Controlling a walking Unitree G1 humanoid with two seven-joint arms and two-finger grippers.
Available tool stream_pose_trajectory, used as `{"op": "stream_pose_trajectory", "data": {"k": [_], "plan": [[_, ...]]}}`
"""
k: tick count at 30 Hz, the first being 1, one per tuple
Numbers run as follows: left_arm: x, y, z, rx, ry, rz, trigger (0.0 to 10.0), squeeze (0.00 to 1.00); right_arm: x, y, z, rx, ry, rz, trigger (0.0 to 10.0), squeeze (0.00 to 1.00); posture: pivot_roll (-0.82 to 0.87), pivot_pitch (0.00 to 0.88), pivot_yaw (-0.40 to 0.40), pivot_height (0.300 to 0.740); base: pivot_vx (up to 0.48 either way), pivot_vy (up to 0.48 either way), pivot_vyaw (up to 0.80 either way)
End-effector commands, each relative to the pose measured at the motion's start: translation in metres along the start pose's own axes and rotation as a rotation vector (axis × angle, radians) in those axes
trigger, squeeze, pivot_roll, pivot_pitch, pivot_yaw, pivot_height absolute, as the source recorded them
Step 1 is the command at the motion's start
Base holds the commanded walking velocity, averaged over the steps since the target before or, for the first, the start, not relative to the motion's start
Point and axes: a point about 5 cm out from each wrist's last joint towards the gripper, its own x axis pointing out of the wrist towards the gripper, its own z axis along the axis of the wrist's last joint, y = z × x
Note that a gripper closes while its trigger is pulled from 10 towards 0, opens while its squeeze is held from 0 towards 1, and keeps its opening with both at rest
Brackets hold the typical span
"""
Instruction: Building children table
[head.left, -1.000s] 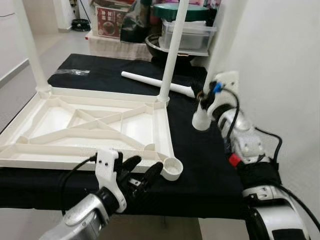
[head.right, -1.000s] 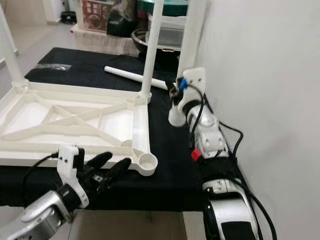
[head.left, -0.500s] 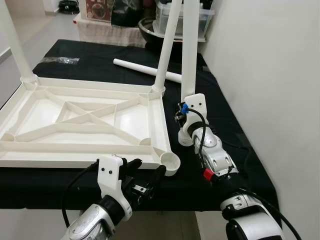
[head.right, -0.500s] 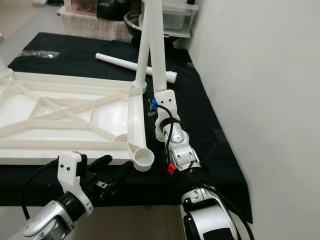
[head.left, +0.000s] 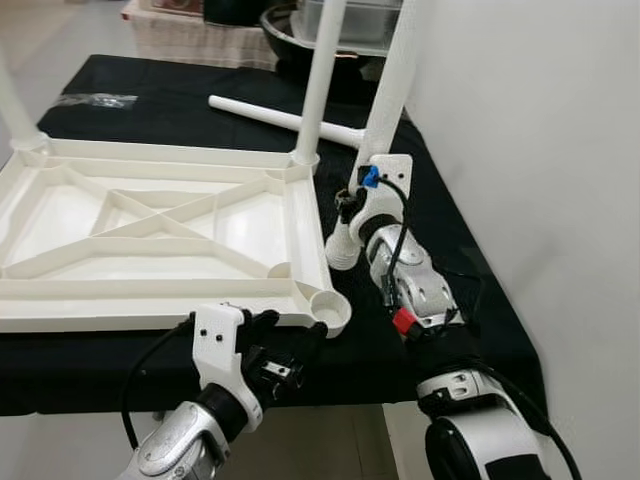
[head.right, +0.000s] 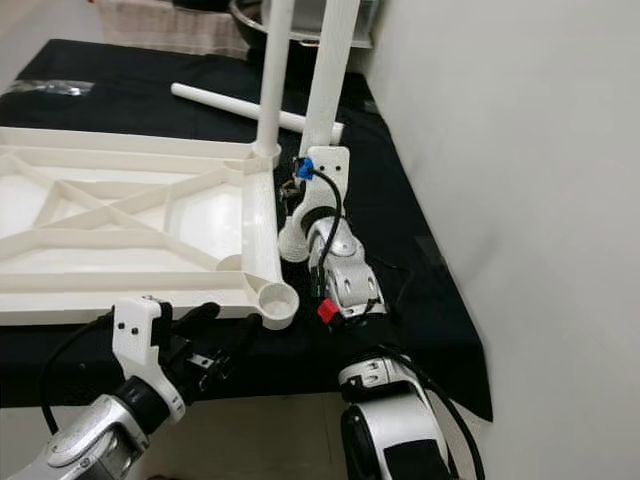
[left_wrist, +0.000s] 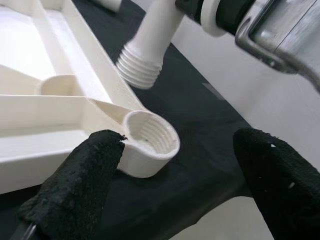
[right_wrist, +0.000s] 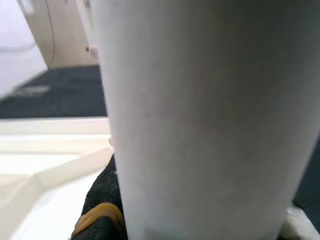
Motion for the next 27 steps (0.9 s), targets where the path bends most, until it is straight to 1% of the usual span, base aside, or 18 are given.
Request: {"op": "stream_pose_trajectory", "data": {"k": [1,4,5,6,11,13,14,16,17,18,19,20,22,23,24,25,26,27], "plan": [[-0.002,-0.001,-0.003,-0.008,0.007,0.012,10.0,0.00,0.000,0.020,0.003,0.083,-0.004,0.087,10.0,0.00,0.06,0.164,-0.164,0.740,0.000,0.000,0.00],[-0.002,0.000,-0.003,-0.006,0.008,0.015,10.0,0.00,-0.001,0.028,0.004,0.126,-0.002,0.112,10.0,0.00,0.06,0.168,-0.165,0.740,0.000,0.000,0.00],[-0.002,0.000,-0.003,-0.006,0.008,0.015,10.0,0.00,-0.001,0.028,0.004,0.126,-0.002,0.112,10.0,0.00,0.06,0.168,-0.165,0.740,0.000,0.000,0.00],[-0.002,0.001,-0.003,0.001,0.008,0.020,10.0,0.00,-0.002,0.033,0.005,0.169,0.002,0.130,10.0,0.00,0.06,0.168,-0.165,0.740,0.000,0.000,0.00],[-0.002,0.002,-0.003,0.005,0.006,0.024,10.0,0.00,-0.005,0.037,0.005,0.169,0.003,0.150,10.0,0.00,0.06,0.165,-0.165,0.740,0.000,0.000,0.00],[-0.003,0.001,-0.003,0.010,0.007,0.023,10.0,0.00,-0.005,0.024,0.023,0.173,-0.104,0.199,10.0,0.00,0.06,0.161,-0.167,0.740,0.000,0.000,0.00],[-0.003,0.000,-0.003,0.011,0.007,0.023,10.0,0.00,-0.005,0.020,0.029,0.175,-0.133,0.213,10.0,0.00,0.06,0.161,-0.167,0.740,0.000,0.000,0.00],[-0.005,-0.001,-0.003,0.015,0.008,0.023,10.0,0.00,-0.005,0.002,0.041,0.121,-0.184,0.236,10.0,0.00,0.07,0.160,-0.169,0.740,0.000,0.000,0.00],[-0.005,-0.001,-0.003,0.015,0.008,0.023,10.0,0.00,-0.005,0.002,0.041,0.121,-0.184,0.236,10.0,0.00,0.07,0.160,-0.169,0.740,0.000,0.000,0.00],[-0.006,-0.001,-0.003,0.018,0.008,0.023,10.0,0.00,-0.005,-0.005,0.045,0.101,-0.196,0.240,10.0,0.00,0.07,0.160,-0.169,0.740,0.000,0.000,0.00],[-0.007,-0.002,-0.003,0.021,0.010,0.021,10.0,0.00,-0.007,-0.018,0.049,0.077,-0.203,0.260,10.0,0.00,0.07,0.159,-0.170,0.740,0.000,0.000,0.00],[-0.007,-0.002,-0.003,0.021,0.010,0.021,10.0,0.00,-0.007,-0.018,0.049,0.077,-0.203,0.260,10.0,0.00,0.07,0.159,-0.170,0.740,0.000,0.000,0.00],[-0.010,-0.002,-0.003,0.053,0.011,0.029,10.0,0.00,-0.015,-0.035,0.052,-0.007,-0.190,0.327,10.0,0.00,0.06,0.158,-0.167,0.740,0.000,0.000,0.00],[-0.010,-0.002,-0.003,0.053,0.011,0.029,10.0,0.00,-0.015,-0.035,0.052,-0.007,-0.190,0.327,10.0,0.00,0.06,0.158,-0.167,0.740,0.000,0.000,0.00],[-0.011,-0.002,-0.003,0.083,0.013,0.039,10.0,0.00,-0.021,-0.044,0.050,-0.029,-0.165,0.360,10.0,0.00,0.07,0.156,-0.165,0.740,0.000,0.000,0.00],[-0.011,-0.002,-0.003,0.083,0.013,0.039,10.0,0.00,-0.021,-0.044,0.050,-0.029,-0.165,0.360,10.0,0.00,0.07,0.156,-0.165,0.740,0.000,0.000,0.00],[-0.013,-0.002,-0.004,0.103,0.019,0.042,10.0,0.00,-0.026,-0.051,0.047,-0.072,-0.147,0.369,10.0,0.00,0.07,0.156,-0.165,0.740,0.000,0.000,0.80],[-0.013,-0.002,-0.004,0.103,0.019,0.042,10.0,0.00,-0.026,-0.051,0.047,-0.072,-0.147,0.369,10.0,0.00,0.07,0.156,-0.165,0.740,0.000,0.000,0.80]]}}
